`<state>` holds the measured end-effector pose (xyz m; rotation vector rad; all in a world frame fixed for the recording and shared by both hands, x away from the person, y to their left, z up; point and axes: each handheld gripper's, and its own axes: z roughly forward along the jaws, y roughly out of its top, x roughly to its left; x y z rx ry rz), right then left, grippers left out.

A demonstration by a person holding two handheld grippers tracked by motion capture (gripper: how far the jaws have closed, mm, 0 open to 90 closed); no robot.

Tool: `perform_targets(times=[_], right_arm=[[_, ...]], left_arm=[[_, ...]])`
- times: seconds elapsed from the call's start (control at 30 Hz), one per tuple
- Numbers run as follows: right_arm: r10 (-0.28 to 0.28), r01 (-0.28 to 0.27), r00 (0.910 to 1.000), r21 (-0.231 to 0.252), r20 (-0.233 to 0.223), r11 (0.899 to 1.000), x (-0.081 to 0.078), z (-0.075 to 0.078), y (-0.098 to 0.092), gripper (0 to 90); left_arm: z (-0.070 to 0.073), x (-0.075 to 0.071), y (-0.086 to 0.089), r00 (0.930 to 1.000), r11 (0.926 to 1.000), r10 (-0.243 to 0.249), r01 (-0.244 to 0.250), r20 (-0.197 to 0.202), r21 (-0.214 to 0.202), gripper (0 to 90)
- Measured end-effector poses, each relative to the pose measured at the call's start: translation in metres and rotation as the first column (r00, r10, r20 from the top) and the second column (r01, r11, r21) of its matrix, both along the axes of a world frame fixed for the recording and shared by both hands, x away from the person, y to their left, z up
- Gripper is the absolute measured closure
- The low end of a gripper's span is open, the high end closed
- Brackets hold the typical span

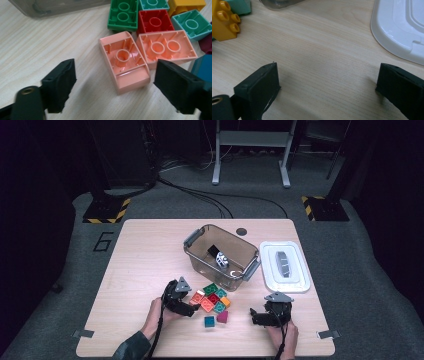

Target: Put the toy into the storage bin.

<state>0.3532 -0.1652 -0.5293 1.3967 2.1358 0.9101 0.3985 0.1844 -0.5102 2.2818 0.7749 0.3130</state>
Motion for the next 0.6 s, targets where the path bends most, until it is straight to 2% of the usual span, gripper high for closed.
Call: perform_targets(times=[0.07, 0.17, 0.23, 0.33, 0.47, 0.5, 0.6], right_arm=[[0.001, -0.001, 1.0000, -0.001, 0.000, 1.000, 0.000, 0.000, 0.000, 3.2], [0.000, 0.000, 1.0000, -0.001, 0.001, 1.000, 0.000, 0.000, 0.000, 3.2], [-0.001, 0.001, 1.0000, 0.001, -0.002, 1.000, 0.000, 0.000, 0.000, 3.2], [0.000, 0.000, 1.0000, 0.001, -0.001, 1.000, 0.000, 0.000, 0.000, 3.1], [-0.002, 0.002, 1.0000, 0.003, -0.001, 1.000, 0.000, 0.000, 0.000, 3.0], [-0.001, 0.001, 1.0000, 0.002, -0.002, 1.000, 0.000, 0.000, 0.000, 3.0], [-0.001, 0.001, 1.0000, 0.002, -0.002, 1.000, 0.000, 0.000, 0.000, 3.0]], left_arm=[[-0.004, -0.001, 0.001, 1.0000, 1.0000, -0.006, 0.006, -0.004, -0.001, 30.8], [-0.008, -0.002, 0.006, 1.0000, 0.9996, 0.003, -0.003, 0.005, -0.027, 44.5], [-0.008, -0.002, 0.007, 0.9999, 0.9992, 0.011, -0.010, 0.009, -0.039, 56.6], [-0.007, -0.001, 0.008, 1.0000, 0.9995, -0.004, 0.004, 0.008, -0.033, 58.6], [-0.007, 0.003, 0.009, 0.9998, 0.9989, -0.018, 0.018, -0.002, -0.044, 58.9], [-0.006, 0.003, 0.010, 0.9997, 0.9988, -0.022, 0.021, -0.014, -0.045, 58.9], [-0.005, 0.001, 0.013, 0.9998, 0.9979, -0.017, 0.017, -0.004, -0.063, 59.0]])
